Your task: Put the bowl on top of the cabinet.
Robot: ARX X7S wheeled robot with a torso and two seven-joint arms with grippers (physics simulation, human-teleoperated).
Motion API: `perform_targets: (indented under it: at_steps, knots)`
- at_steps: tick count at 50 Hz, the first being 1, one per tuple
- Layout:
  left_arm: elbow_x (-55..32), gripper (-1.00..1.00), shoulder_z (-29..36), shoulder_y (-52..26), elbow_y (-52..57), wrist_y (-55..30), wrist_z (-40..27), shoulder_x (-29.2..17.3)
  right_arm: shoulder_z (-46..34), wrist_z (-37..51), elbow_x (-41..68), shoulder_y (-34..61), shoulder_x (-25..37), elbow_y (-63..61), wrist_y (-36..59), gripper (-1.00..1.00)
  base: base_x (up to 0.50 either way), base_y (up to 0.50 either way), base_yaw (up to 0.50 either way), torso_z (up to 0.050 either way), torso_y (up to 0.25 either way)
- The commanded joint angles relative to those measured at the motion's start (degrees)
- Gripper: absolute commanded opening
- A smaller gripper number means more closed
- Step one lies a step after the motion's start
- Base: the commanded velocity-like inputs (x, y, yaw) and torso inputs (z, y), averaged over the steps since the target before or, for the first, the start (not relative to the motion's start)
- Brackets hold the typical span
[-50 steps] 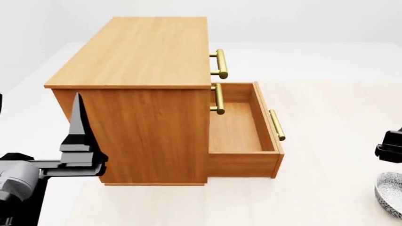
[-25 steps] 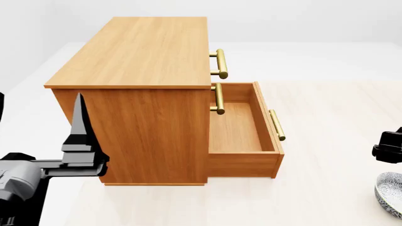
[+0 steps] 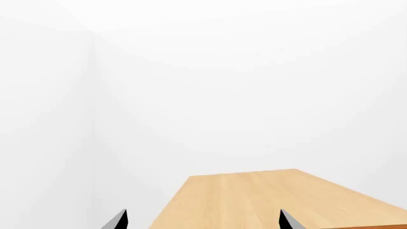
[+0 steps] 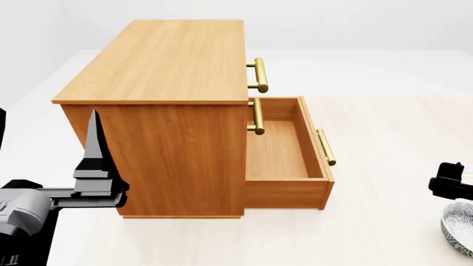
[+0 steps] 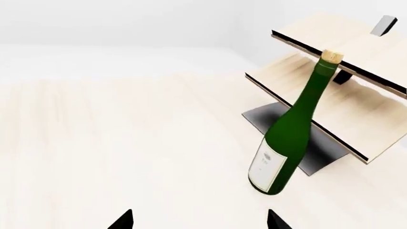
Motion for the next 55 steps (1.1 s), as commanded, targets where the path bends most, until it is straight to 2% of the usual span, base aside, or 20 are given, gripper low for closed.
perform_targets:
  at_steps: [1, 35, 55]
  knots:
    - [0.0, 1.00, 0.2, -0.1, 0.1, 0.1, -0.3, -0.3, -0.6, -0.4, 0.1, 0.1, -0.6, 2.6, -0.5, 1.00, 0.00, 0.00, 0.00, 0.000, 0.000]
    - [-0.3, 1.00, 1.4, -1.3, 0.0, 0.1, -0.6, -0.4, -2.9, -0.9, -1.1, -0.8, -2.0, 9.0, -4.1, 1.00, 0.00, 0.00, 0.00, 0.000, 0.000]
    - [0.0, 1.00, 1.7, -0.9, -0.1, 0.8, -0.9, -1.0, -6.2, -1.2, -2.5, 1.9, -2.3, 14.5, -6.5, 1.00, 0.00, 0.00, 0.00, 0.000, 0.000]
